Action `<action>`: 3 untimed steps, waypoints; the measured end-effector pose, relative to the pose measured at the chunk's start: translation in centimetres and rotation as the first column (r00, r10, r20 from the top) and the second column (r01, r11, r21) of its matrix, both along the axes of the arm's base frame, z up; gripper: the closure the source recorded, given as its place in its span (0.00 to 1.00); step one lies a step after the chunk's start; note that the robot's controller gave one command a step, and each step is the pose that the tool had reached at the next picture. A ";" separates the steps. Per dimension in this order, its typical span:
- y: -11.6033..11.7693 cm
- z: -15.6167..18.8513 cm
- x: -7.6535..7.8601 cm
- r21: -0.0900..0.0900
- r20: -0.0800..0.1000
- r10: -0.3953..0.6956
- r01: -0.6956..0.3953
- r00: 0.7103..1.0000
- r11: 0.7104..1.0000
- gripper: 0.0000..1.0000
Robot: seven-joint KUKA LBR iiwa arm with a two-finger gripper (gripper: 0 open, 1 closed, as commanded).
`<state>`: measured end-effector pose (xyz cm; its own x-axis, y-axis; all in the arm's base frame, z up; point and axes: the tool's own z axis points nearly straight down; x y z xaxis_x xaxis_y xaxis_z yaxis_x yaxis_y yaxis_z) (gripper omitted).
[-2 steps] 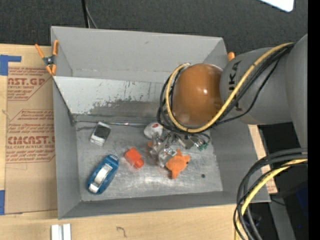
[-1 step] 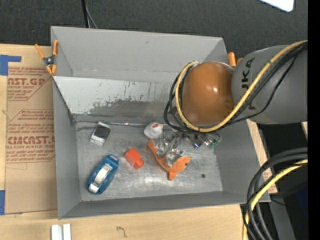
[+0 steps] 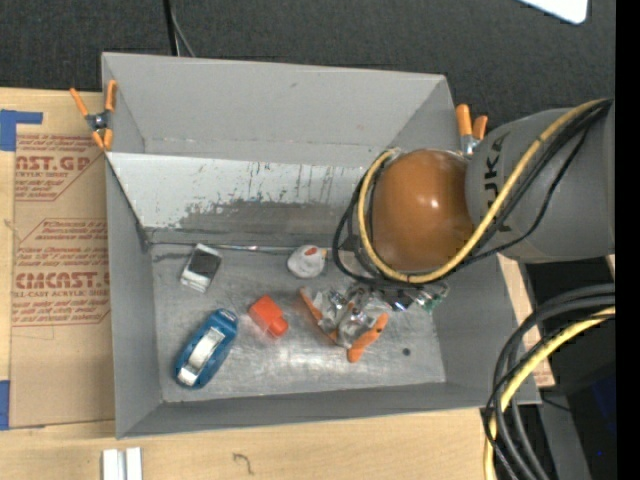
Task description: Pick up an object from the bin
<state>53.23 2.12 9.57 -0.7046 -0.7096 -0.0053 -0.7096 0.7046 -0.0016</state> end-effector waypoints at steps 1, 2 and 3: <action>-0.4 -1.0 -0.3 -0.002 -0.009 0.030 -0.030 0.999 1.000 1.00; -0.7 2.9 4.9 -0.001 0.000 0.275 -0.275 0.961 0.961 0.00; -0.7 2.8 4.8 0.001 -0.002 0.276 -0.276 0.961 0.961 0.00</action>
Offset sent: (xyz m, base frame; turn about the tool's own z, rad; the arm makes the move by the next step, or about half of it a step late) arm 0.0479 -0.0083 0.0287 -0.2810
